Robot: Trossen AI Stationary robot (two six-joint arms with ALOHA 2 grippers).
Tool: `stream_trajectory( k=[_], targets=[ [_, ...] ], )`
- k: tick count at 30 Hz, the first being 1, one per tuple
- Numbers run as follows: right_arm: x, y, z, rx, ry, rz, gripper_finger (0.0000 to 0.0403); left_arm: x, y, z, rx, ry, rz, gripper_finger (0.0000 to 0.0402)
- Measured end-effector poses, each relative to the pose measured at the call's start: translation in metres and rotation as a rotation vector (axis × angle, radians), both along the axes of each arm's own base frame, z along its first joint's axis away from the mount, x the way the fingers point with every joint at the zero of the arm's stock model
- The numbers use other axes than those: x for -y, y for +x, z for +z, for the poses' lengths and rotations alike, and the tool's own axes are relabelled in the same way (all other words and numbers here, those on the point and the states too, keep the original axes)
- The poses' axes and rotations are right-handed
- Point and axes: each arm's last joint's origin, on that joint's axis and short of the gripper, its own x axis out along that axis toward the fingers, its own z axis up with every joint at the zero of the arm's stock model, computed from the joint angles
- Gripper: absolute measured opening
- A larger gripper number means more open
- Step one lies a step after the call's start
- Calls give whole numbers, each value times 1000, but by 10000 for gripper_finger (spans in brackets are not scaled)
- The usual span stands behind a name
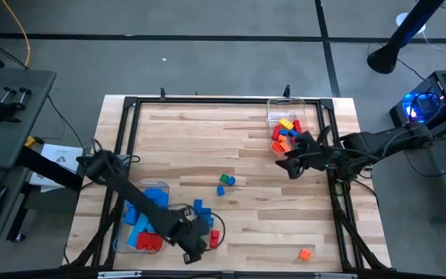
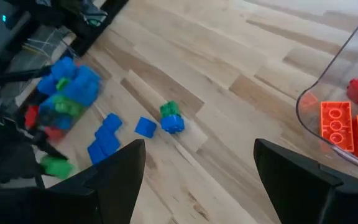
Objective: Sort blocks by size
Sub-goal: Put the large green game piece into the bottom transparent bin, then put the large red game piece into the bottom transparent bin
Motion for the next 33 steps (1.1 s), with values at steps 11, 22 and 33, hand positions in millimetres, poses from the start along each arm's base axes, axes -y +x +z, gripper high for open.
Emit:
stream_trajectory(
  k=[11, 22, 33],
  targets=[
    [-1, 0, 1, 16, -16, -11, 296, -38, -91, 118, 173, 109, 372, 88],
    [-1, 0, 1, 17, -14, -12, 296, 0, -160, 77, -262, -51, 559, 125],
    [-9, 7, 10, 111, 70, 118, 296, -8, -145, 72, -274, -158, 513, 279]
  ],
)
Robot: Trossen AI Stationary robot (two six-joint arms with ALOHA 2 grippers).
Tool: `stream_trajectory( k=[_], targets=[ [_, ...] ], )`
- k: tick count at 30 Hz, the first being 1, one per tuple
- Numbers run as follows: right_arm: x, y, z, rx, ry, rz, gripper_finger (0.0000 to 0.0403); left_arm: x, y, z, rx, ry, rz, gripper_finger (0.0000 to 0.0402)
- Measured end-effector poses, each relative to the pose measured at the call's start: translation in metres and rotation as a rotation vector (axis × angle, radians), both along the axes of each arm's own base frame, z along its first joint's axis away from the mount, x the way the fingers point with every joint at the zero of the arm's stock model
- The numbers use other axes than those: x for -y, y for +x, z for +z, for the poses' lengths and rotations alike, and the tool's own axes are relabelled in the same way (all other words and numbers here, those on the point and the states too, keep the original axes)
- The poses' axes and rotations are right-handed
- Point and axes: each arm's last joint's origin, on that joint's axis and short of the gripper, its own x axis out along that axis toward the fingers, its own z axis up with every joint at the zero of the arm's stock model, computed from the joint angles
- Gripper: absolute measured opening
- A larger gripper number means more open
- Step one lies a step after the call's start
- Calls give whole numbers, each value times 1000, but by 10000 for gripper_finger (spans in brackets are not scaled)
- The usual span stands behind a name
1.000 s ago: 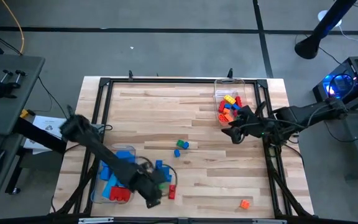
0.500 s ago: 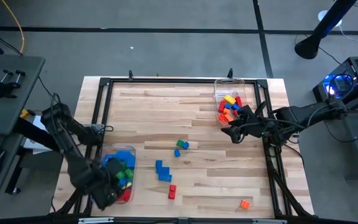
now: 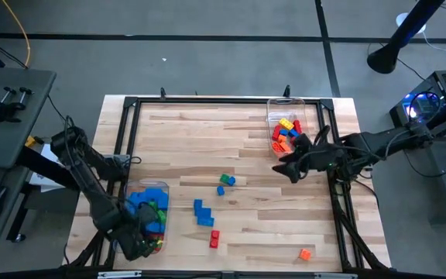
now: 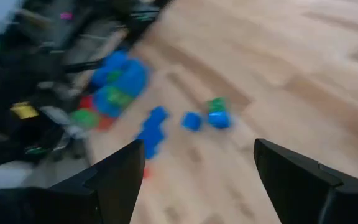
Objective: Sort blocks by size
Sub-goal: Put the large red game piece into the bottom transparent bin
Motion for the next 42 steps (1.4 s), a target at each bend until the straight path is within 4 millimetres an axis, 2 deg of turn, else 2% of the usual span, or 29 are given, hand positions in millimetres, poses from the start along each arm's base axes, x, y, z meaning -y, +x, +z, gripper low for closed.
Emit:
stream_trajectory(
  k=[3, 6, 8, 10, 15, 19, 24, 27, 32, 38, 42],
  targets=[
    [-14, 10, 3, 65, 76, 85, 296, -5, 15, 10, 201, -15, -35, 287],
    [-35, 24, -5, 56, 106, 181, 296, -7, 37, 21, 450, -11, -22, 287],
    [-49, 30, -13, 31, 107, 211, 296, -10, 55, 20, 510, -40, 15, 286],
    [-60, 34, -21, 1, 96, 204, 296, -12, 74, 13, 521, -70, 33, 286],
    [-73, 33, -31, -31, 82, 126, 296, -17, 120, -25, 485, -37, 134, 286],
    [-67, 19, -30, -73, 82, 61, 296, -9, 159, -45, 484, -18, 255, 286],
    [-56, 1, -27, -133, 37, 28, 296, 9, 196, -51, 431, 53, 293, 286],
    [-49, -9, -25, -167, 15, 27, 296, 16, 208, -57, 326, 122, 312, 286],
    [-41, -21, -25, -217, -24, 27, 296, 25, 218, -68, 203, 198, 393, 286],
    [-37, -27, -26, -265, -82, 44, 296, 38, 229, -105, 99, 88, 439, 286],
    [-37, -28, -27, -275, -114, 71, 296, 42, 230, -114, 84, 62, 449, 286]
  ],
)
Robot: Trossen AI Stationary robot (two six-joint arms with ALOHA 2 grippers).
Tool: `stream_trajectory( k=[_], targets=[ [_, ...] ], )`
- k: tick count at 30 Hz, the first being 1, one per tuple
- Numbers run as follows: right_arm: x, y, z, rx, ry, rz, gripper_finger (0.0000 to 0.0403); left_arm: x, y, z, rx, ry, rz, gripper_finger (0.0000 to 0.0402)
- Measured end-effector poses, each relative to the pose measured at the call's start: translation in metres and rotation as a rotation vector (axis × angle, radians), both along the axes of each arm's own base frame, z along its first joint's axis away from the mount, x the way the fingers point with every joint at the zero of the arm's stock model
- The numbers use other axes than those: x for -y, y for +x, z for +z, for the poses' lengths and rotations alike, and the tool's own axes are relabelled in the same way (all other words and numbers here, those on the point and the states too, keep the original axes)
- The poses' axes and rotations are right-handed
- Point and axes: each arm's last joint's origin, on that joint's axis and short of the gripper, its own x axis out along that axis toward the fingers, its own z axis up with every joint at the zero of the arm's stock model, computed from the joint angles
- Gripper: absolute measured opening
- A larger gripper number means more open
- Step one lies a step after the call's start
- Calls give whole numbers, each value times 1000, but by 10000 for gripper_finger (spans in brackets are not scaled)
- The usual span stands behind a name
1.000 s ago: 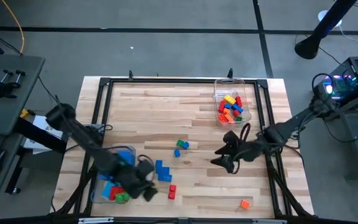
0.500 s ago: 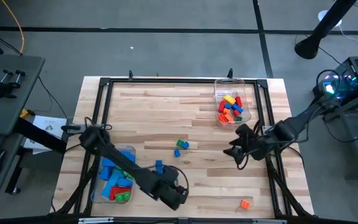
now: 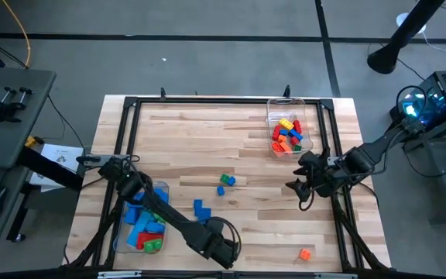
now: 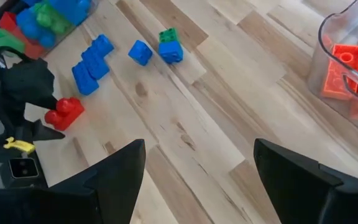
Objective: Sort blocks by size
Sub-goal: Put the large red game piece into the bottom transparent bin
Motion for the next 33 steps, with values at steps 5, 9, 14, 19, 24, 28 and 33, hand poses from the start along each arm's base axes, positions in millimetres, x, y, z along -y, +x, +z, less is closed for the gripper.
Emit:
stream_trajectory(
  k=[5, 9, 14, 19, 24, 28, 33],
  targets=[
    [0, 0, 0, -4, -22, 22, 296, -2, -2, 1, -3, 36, -6, 251],
    [1, 0, 0, -5, -32, 20, 296, -7, -2, 3, -30, 44, -50, 150],
    [1, 0, 0, -5, -32, 19, 296, -15, -3, 17, 6, 112, -165, 82],
    [1, 0, 0, 4, -31, 0, 296, -21, -27, 96, 130, 150, -318, 82],
    [1, 1, 1, 33, -21, -48, 296, -48, -100, 174, 55, 373, -236, 82],
    [1, 2, 2, 49, -14, -57, 296, -52, -148, 195, 109, 329, -235, 82],
    [-1, 5, 3, 79, 18, -81, 296, -43, -199, 155, -134, 167, -196, 82]
  ],
)
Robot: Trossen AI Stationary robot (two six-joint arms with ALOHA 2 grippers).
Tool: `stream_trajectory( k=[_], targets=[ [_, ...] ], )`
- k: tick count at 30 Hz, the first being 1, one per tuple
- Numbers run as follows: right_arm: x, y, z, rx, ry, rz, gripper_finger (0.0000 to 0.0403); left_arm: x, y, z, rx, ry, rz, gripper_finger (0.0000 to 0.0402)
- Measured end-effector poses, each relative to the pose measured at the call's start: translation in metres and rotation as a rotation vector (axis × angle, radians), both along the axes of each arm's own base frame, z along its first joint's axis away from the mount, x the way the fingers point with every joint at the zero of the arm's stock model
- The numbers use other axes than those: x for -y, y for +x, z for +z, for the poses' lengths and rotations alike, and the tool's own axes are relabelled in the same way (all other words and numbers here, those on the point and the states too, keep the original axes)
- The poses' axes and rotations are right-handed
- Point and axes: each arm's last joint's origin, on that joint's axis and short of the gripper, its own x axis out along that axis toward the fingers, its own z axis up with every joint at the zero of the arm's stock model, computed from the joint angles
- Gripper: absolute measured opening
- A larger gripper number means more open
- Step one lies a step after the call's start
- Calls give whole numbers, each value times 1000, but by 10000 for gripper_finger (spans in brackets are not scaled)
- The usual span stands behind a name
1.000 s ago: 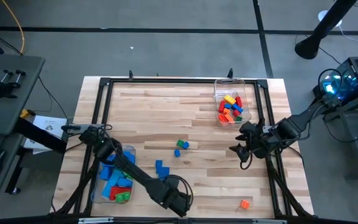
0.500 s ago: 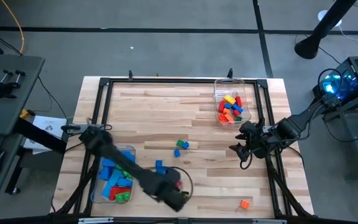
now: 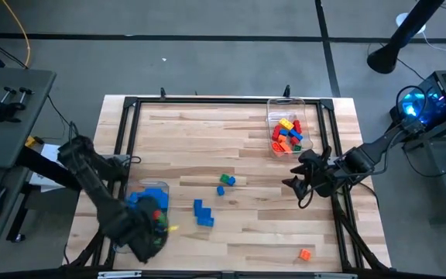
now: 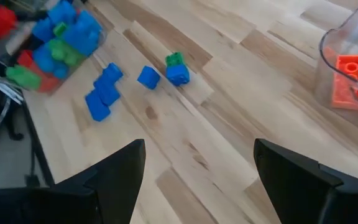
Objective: Sort blocks by size
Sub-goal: Put the large red game piece into the bottom transparent bin
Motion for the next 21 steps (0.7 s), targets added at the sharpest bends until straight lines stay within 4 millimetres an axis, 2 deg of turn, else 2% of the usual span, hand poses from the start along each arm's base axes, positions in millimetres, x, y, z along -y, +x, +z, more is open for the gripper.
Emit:
stream_trajectory(
  k=[5, 8, 12, 16, 21],
  targets=[
    [-3, 5, -1, 16, 21, -22, 296, 17, -29, -39, -45, -106, 60, 88],
    [-5, 9, -2, 29, 28, -29, 296, 22, -36, -62, -56, -128, 54, 127],
    [-6, 19, 1, 95, 82, -60, 296, 16, -41, -77, -139, -125, 12, 195],
    [-4, 29, 9, 201, 142, -91, 296, 10, -37, -76, -109, -139, -80, 249],
    [1, 48, 14, 295, 193, -117, 296, 2, -31, -52, 121, -165, -206, 277]
  ],
)
